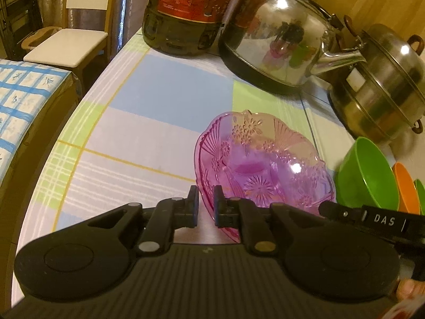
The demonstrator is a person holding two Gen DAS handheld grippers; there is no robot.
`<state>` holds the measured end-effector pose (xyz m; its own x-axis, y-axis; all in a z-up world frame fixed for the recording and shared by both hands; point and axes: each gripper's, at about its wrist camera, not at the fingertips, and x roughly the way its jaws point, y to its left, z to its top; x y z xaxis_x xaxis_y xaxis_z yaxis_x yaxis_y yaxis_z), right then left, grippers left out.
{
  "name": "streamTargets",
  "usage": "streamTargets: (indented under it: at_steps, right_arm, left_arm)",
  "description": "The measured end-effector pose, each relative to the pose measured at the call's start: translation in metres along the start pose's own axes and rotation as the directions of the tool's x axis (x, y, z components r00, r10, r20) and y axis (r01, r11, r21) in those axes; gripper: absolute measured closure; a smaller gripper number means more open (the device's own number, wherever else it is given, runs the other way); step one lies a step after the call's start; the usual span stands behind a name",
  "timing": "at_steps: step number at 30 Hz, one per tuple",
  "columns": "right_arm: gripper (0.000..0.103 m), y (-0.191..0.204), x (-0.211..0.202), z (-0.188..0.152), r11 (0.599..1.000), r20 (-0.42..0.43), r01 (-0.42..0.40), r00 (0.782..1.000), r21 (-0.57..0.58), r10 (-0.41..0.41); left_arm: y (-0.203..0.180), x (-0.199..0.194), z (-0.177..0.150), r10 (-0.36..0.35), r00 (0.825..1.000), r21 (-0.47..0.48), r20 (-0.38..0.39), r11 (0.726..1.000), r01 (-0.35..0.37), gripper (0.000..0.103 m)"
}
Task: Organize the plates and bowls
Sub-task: 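Close the left gripper on the plate rim while the right gripper closes on it too, then carry the pink plate with both grippers onto the pink plate by the wall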
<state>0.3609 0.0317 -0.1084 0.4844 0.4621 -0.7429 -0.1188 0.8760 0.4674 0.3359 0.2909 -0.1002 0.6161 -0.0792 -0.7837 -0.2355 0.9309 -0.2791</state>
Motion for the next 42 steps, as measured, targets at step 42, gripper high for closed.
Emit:
streamTargets:
  at_steps: [42]
  right_arm:
    - [0.092, -0.099, -0.274, -0.117, 0.999, 0.171, 0.036, 0.984, 0.035, -0.042]
  left_arm:
    - [-0.161, -0.2, -0.161, -0.126, 0.985, 0.197, 0.113, 0.975, 0.102, 0.094]
